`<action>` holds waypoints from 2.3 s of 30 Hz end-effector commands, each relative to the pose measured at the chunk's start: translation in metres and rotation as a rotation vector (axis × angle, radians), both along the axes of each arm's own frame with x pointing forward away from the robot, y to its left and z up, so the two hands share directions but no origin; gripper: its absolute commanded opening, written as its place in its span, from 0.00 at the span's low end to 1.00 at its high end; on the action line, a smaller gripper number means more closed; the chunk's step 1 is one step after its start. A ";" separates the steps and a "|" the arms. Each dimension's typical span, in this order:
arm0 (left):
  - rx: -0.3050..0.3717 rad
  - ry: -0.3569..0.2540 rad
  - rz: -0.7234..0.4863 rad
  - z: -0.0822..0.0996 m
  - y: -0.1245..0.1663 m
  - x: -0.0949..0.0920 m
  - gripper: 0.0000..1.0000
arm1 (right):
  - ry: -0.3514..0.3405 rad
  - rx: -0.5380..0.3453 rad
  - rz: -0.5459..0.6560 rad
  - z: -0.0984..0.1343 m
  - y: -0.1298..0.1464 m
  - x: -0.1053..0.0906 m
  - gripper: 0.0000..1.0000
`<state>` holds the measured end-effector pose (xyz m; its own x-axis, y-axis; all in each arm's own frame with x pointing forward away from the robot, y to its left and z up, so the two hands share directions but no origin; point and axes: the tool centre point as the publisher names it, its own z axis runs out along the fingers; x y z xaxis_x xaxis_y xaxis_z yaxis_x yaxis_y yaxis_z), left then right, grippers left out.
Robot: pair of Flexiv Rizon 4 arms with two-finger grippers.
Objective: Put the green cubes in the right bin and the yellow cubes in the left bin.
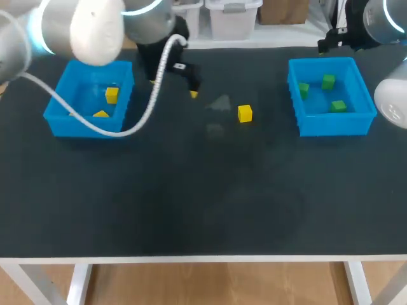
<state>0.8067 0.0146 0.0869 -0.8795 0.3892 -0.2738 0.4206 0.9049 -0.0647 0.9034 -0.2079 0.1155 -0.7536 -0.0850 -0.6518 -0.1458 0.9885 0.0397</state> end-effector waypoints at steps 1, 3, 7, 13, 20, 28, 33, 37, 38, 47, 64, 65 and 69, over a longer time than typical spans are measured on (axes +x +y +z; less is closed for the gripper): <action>0.026 0.062 0.017 -0.012 -0.034 0.021 1.00 | -0.004 -0.001 -0.002 0.000 0.000 -0.002 1.00; 0.031 0.079 0.032 -0.017 -0.047 0.024 1.00 | -0.004 -0.001 -0.002 0.000 0.000 -0.002 1.00; 0.048 0.100 0.059 -0.025 -0.072 0.033 1.00 | -0.004 -0.001 -0.002 0.000 0.000 -0.002 1.00; 0.056 0.134 0.093 -0.038 -0.112 0.044 1.00 | -0.004 -0.001 -0.002 0.000 0.000 -0.002 1.00; 0.074 0.145 0.109 -0.044 -0.152 0.053 1.00 | -0.004 -0.001 -0.002 0.000 0.000 -0.002 1.00; 0.105 0.167 0.117 -0.050 -0.173 0.062 1.00 | -0.004 -0.001 -0.002 0.000 0.000 -0.002 1.00; 0.131 0.186 0.101 -0.056 -0.178 0.060 1.00 | -0.004 -0.001 -0.002 0.000 0.000 -0.002 1.00; 0.143 0.205 0.097 -0.060 -0.179 0.058 1.00 | -0.004 -0.001 -0.002 0.000 0.000 -0.002 1.00; 0.129 0.213 0.100 -0.061 -0.179 0.057 1.00 | -0.004 -0.001 -0.002 0.000 0.000 -0.002 1.00; 0.187 0.191 -0.052 -0.061 -0.176 0.044 1.00 | -0.004 -0.001 -0.002 0.000 0.000 -0.002 1.00; 0.302 0.168 -0.494 -0.074 -0.126 0.042 1.00 | -0.004 -0.001 -0.002 0.000 0.000 -0.002 1.00; 0.308 0.163 -0.514 -0.073 -0.125 0.043 1.00 | -0.004 -0.001 -0.002 0.000 0.000 -0.002 1.00; 0.310 0.157 -0.580 -0.073 -0.124 0.042 1.00 | -0.004 -0.001 -0.002 0.000 0.000 -0.002 1.00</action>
<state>0.8396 -0.1053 0.0130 -0.5352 0.8355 -0.1242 0.8333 0.5464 0.0846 0.9034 -0.2080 0.1155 -0.7536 -0.0849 -0.6519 -0.1457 0.9885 0.0397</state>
